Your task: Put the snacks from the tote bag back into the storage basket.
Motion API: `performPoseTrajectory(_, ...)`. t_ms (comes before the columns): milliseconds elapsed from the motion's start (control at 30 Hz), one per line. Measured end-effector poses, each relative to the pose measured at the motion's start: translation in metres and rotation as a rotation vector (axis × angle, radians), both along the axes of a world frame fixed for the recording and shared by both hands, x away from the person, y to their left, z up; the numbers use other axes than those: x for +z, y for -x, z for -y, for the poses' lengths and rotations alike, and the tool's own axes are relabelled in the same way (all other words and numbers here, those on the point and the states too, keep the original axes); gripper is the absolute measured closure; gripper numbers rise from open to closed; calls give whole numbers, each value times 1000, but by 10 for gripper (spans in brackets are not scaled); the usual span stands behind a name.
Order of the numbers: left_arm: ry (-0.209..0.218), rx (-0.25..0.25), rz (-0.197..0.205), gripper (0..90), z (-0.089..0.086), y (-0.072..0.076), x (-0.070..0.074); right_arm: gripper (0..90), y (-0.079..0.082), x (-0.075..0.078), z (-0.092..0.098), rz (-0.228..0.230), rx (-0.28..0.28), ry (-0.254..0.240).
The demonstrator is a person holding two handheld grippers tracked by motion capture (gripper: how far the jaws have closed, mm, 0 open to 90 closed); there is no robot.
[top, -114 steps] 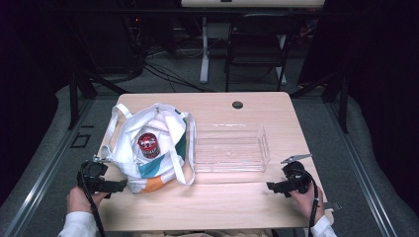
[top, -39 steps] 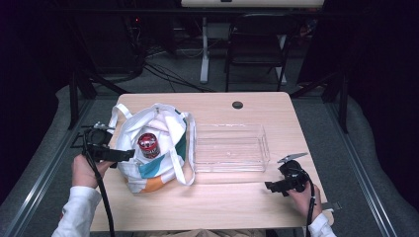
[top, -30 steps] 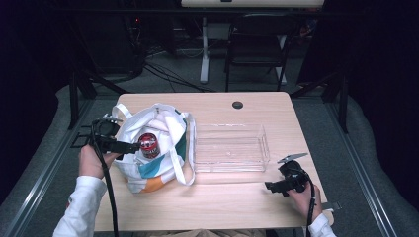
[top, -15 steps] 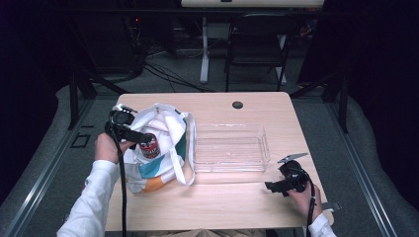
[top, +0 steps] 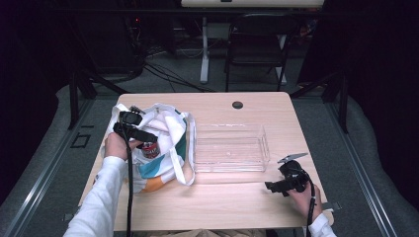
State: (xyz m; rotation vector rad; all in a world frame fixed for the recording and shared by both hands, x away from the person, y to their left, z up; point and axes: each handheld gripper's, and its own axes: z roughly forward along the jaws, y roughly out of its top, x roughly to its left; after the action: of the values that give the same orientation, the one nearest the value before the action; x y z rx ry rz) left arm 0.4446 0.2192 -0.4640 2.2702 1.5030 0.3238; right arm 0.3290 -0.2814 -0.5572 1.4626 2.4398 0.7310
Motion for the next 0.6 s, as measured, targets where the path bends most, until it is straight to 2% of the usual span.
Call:
performPoseTrajectory(333, -21, 15, -27, 7, 3, -7, -15, 116, 0, 0, 1, -1, 1, -7)
performPoseTrajectory(433, -23, 10, -22, 90, 4, -8, -16, 116, 0, 0, 1, 0, 1, -5)
performPoseTrajectory(600, -33, 6, -30, 131, 4, -10, -19, 116, 0, 1, 1, 1, 0, -3)
